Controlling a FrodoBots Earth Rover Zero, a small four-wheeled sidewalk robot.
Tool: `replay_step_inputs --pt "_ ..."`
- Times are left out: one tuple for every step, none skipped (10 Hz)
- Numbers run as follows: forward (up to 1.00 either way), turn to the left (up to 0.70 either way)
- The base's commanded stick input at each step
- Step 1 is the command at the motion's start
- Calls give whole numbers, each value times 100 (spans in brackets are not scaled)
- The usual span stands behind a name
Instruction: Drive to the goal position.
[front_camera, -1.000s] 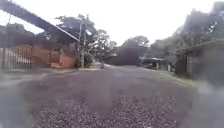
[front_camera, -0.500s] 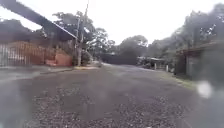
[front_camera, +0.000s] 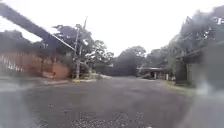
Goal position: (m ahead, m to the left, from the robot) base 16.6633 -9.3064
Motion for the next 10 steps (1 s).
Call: replay_step_inputs --pt "70 0" --pt "70 0" --pt "70 0" --pt "70 0" --pt "70 0" --pt "70 0" --pt "70 0" --pt "70 0" --pt "70 0" --pt "70 0"
